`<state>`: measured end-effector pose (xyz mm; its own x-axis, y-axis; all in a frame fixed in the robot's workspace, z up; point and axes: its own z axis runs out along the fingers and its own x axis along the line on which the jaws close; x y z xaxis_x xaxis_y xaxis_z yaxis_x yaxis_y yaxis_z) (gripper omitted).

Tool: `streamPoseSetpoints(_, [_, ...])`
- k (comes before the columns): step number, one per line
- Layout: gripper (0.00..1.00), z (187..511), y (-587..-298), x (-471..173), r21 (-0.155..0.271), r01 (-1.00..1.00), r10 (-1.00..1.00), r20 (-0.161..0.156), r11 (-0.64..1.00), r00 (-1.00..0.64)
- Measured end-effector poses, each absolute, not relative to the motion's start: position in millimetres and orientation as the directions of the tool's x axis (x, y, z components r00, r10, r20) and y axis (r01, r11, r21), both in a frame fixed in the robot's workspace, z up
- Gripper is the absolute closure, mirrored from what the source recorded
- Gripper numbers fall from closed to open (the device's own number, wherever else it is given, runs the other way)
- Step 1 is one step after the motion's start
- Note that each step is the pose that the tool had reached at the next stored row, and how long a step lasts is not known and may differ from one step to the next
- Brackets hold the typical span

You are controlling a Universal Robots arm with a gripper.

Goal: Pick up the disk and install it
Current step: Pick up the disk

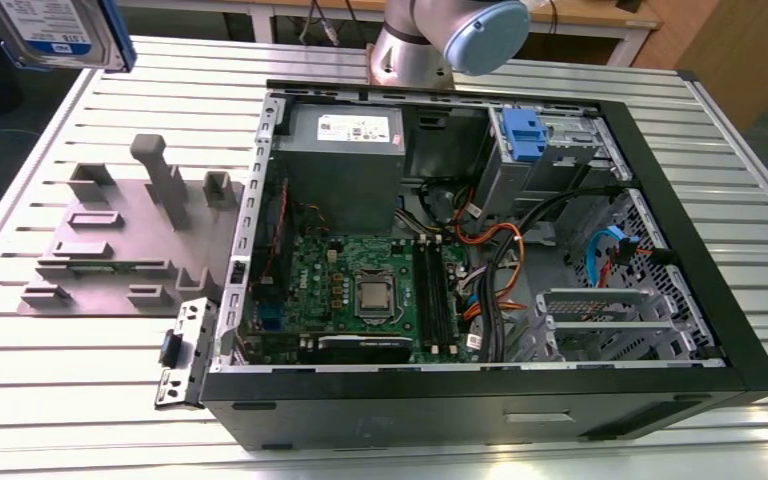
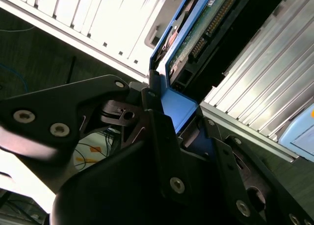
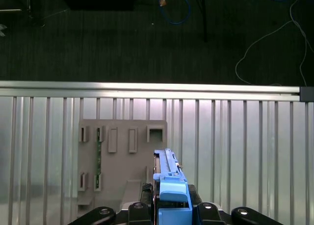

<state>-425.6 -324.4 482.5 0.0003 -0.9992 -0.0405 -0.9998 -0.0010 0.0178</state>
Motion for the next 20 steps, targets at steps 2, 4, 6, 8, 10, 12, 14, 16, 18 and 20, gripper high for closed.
streamPoseSetpoints(2, [0.64,482.5,-324.4,-425.0,0.018,-1.0,-0.999,-0.04,-0.001,0.0])
streamPoseSetpoints(4, [0.64,482.5,-324.4,-424.3,0.018,-1.0,-0.999,-0.04,-0.001,0.0])
streamPoseSetpoints(6, [0.64,482.5,-324.4,-423.6,0.018,-1.0,-0.999,-0.039,-0.001,0.0])
streamPoseSetpoints(8, [0.64,482.5,-324.4,-423.0,0.018,-1.0,-0.999,-0.038,-0.001,0.0])
streamPoseSetpoints(10, [0.64,482.5,-324.5,-422.4,0.018,-1.0,-0.999,-0.038,-0.001,0.0])
streamPoseSetpoints(12, [0.64,482.5,-324.4,-421.9,0.018,-1.0,-0.999,-0.037,-0.001,0.0])
streamPoseSetpoints(14, [0.64,482.5,-324.4,-421.4,0.018,-1.0,-0.999,-0.036,-0.001,0.0])
streamPoseSetpoints(16, [0.64,482.5,-324.5,-420.8,0.018,-1.0,-0.999,-0.036,-0.001,0.0])
streamPoseSetpoints(18, [0.64,482.5,-324.5,-420.3,0.018,-1.0,-0.999,-0.035,-0.001,0.0])
streamPoseSetpoints(20, [0.64,482.5,-324.5,-419.8,0.018,-1.0,-0.999,-0.034,-0.001,0.0])
